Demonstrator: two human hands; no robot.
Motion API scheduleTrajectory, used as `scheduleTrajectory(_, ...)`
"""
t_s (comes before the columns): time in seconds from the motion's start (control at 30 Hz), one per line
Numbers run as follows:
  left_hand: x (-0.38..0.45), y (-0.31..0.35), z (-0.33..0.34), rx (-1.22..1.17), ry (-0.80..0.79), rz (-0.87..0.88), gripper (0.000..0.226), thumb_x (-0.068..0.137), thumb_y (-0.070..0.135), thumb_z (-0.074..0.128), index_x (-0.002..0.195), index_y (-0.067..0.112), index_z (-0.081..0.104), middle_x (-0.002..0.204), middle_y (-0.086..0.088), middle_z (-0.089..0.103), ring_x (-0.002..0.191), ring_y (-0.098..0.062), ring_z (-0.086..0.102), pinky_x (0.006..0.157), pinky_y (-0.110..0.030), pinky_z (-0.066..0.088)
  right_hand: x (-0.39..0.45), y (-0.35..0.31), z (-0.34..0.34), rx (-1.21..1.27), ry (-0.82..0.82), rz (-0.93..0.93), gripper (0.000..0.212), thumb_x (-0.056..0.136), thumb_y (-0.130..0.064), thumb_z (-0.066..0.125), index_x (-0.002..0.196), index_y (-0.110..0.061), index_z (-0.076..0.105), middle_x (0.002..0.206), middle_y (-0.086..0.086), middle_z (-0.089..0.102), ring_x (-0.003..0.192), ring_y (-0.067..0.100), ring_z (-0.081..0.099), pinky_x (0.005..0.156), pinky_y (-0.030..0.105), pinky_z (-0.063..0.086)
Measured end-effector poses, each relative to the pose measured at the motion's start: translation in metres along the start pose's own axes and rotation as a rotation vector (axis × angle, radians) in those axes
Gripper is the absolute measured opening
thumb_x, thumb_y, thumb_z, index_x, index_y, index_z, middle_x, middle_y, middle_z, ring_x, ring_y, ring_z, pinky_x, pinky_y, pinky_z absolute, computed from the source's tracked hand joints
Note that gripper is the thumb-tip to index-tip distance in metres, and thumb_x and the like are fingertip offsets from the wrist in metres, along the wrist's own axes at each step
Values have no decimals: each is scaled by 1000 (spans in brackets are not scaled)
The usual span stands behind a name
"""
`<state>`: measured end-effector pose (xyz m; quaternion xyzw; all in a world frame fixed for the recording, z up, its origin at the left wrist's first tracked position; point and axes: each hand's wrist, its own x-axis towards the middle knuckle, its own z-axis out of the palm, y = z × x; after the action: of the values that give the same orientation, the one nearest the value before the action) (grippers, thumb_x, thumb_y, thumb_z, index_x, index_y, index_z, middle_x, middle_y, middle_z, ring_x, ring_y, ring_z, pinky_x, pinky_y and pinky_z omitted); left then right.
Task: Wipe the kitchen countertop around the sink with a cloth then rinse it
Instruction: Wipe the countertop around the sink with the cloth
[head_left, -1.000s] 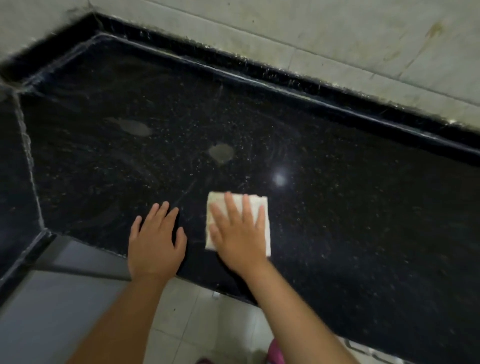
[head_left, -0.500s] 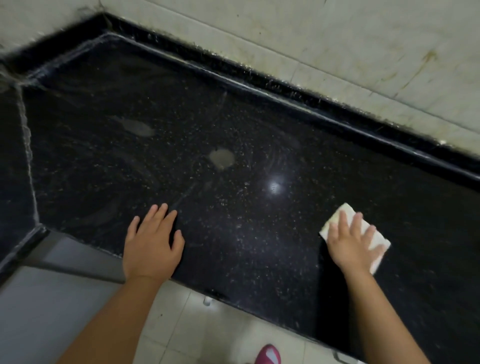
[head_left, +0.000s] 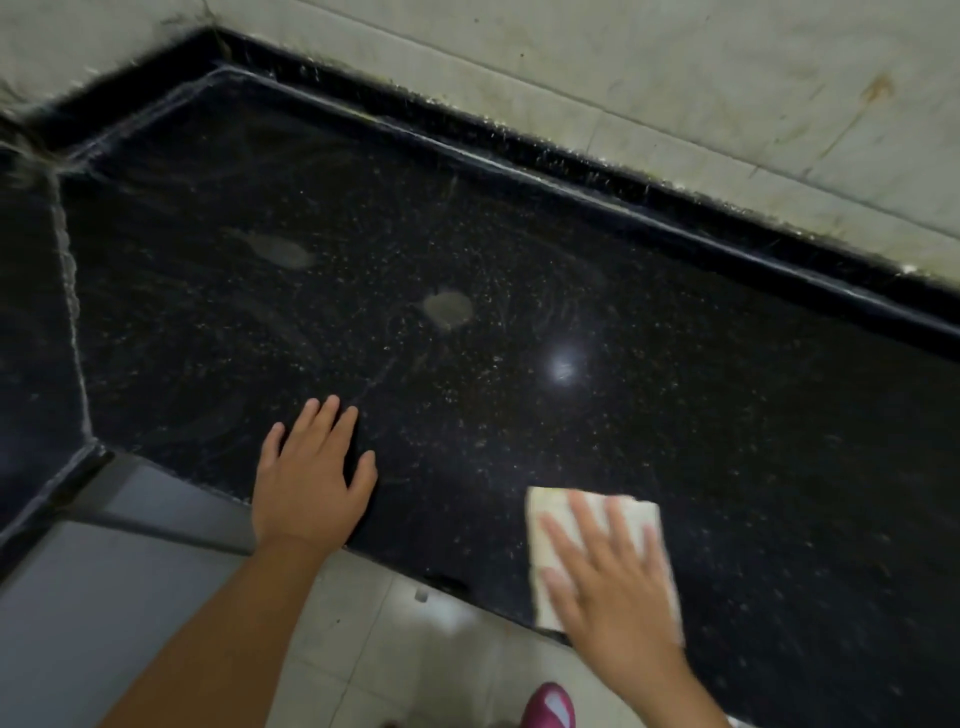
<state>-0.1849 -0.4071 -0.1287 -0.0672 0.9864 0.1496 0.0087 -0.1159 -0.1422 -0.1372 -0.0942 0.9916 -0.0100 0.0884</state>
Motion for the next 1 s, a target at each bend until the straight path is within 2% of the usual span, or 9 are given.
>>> scheduleTrajectory(0.1, 0, 0, 1, 3, -6, 5, 66, 82, 41, 23, 138, 11, 37, 149, -6, 29, 140, -20, 19, 114, -39, 8, 3, 56, -19, -37, -46, 270, 57, 94, -52, 0, 142, -34, 26, 155, -5, 18, 142, 22, 10, 110, 42, 8)
scheduleTrajectory(0.23, 1, -2, 1, 0, -2, 12, 66, 82, 41, 23, 138, 10, 38, 149, -8, 30, 140, -21, 20, 113, -39, 7, 78, 73, -50, 153, -120, 596, 51, 99, -42, 16, 148, -34, 5, 157, -5, -10, 144, 26, -11, 114, 52, -4)
scheduleTrajectory(0.37, -1, -1, 2, 7, 11, 14, 64, 82, 39, 26, 136, 8, 41, 147, -10, 32, 139, -23, 23, 113, -41, 9, 151, 16, -55, 171, -169, 468, 51, 100, -40, 12, 148, -32, -1, 156, -3, -15, 142, 32, -15, 112, 56, -7)
scheduleTrajectory(0.43, 0, -1, 3, 23, 3, 14, 64, 82, 40, 25, 137, 9, 40, 148, -9, 31, 139, -23, 22, 113, -39, 8, 155, -33, -39, 109, -77, 271, 50, 99, -39, 17, 148, -30, 11, 158, 0, -2, 144, 34, -1, 111, 57, -3)
scheduleTrajectory(0.5, 0, -2, 3, 28, 0, 11, 60, 86, 39, 28, 137, 9, 39, 148, -9, 31, 140, -22, 21, 113, -39, 8, 134, -79, -22, 45, 133, 141, 49, 91, -41, 28, 133, -28, 48, 146, 5, 40, 132, 36, 38, 106, 55, 14)
scheduleTrajectory(0.57, 1, -1, 3, 36, -6, 7, 50, 94, 33, 36, 138, 9, 38, 149, -9, 29, 140, -22, 19, 114, -41, 8, 100, -104, -14, 105, 124, 72, 47, 87, -42, 29, 119, -31, 61, 130, 1, 58, 123, 33, 49, 99, 52, 20)
scheduleTrajectory(0.77, 0, -5, 7, 40, 23, 27, 75, 79, 49, 15, 132, 5, 46, 143, -14, 39, 136, -28, 29, 111, -45, 15, -6, -35, 7, 14, 66, 90, 51, 98, -44, 2, 129, -35, 41, 140, -6, 38, 145, 19, -2, 111, 40, 3)
scheduleTrajectory(0.87, 1, -4, 8, 40, 40, 30, 78, 78, 49, 14, 131, 3, 47, 142, -16, 40, 135, -30, 30, 110, -47, 16, -15, 19, -8, 12, -18, 315, 57, 96, -48, -1, 133, -29, 38, 144, 3, 42, 138, 26, 16, 106, 44, 13)
scheduleTrajectory(1.0, 1, -4, 8, 51, 14, 29, 77, 78, 48, 14, 134, 5, 43, 145, -14, 37, 137, -28, 26, 111, -45, 14, 35, 41, -29, 97, -95, 487, 60, 90, -51, -4, 147, -35, 6, 157, -5, -7, 144, 25, -9, 114, 50, -2)
